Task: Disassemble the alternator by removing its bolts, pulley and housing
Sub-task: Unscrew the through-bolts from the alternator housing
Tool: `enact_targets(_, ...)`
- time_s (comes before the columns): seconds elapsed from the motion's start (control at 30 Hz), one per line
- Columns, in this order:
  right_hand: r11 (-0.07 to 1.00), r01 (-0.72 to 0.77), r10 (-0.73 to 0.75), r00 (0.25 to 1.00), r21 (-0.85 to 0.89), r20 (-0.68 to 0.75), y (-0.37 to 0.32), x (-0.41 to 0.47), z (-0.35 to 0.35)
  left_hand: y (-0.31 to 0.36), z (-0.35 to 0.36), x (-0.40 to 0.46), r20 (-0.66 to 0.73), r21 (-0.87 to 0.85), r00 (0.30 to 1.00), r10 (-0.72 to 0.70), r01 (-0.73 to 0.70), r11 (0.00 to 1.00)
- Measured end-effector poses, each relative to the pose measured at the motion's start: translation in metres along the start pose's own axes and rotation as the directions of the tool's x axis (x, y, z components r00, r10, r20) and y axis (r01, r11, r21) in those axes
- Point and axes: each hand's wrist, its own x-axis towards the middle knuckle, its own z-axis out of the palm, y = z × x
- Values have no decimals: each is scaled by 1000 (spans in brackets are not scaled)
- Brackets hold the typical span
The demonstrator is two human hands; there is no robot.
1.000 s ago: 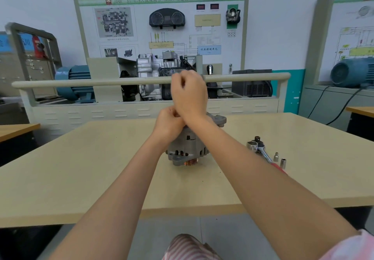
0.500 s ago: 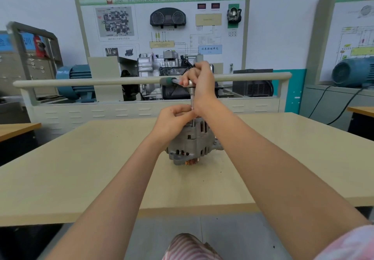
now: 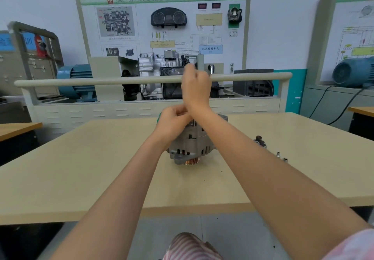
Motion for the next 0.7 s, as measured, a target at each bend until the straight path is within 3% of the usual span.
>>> enact_targets(0.07, 934, -217, 209, 976, 283, 60, -2, 11, -5, 0, 0, -1, 40, -44, 999, 11, -9, 999)
enact_targets(0.13, 812, -337, 308, 941, 477, 139, -3, 16, -8, -2, 0, 0, 51, -70, 998, 25, -22, 997)
enact_targets(0.2, 826, -317, 289, 948, 467, 133, -2, 14, -6, -3, 0, 0, 43, -93, 999, 29, -25, 995)
enact_targets(0.27, 962, -150, 142, 988, 228, 54, 3, 5, -3, -3, 0, 0, 25, -81, 999, 24, -22, 997)
enact_targets(0.3, 1000, -3, 2, 1000, 16, 28, 7, 0, -3, -3, 1, 0, 5, -59, 1000, 19, -19, 998)
enact_targets(0.33, 958, 162, -158, 987, -236, 37, 11, -5, -4, -3, 1, 1, -27, -31, 1000, 7, -8, 999)
enact_targets(0.4, 680, 343, -380, 921, -648, 88, 17, -10, -6, -4, 2, 2, -77, 7, 997, -29, 30, 1000)
enact_targets(0.43, 595, 359, -413, 904, -719, 110, 16, -11, -6, -4, 3, 3, -88, 14, 995, -40, 41, 999)
enact_targets(0.47, 582, 370, -413, 901, -724, 129, 15, -10, -6, -4, 3, 2, -96, 18, 994, -46, 48, 999)
enact_targets(0.53, 742, 358, -355, 927, -567, 120, 10, -8, -6, -3, 4, 1, -93, 5, 995, -33, 34, 999)
enact_targets(0.6, 947, 190, -174, 981, -260, 82, 5, 1, -7, -1, 4, -2, -56, -11, 998, -2, 1, 1000)
enact_targets(0.63, 995, 55, -48, 996, -78, 81, 3, 6, -8, -1, 4, -2, -27, -21, 1000, 14, -15, 1000)
enact_targets(0.7, 952, -184, 155, 979, 246, 132, 1, 14, -11, -2, 4, -4, 9, -25, 999, 32, -32, 999)
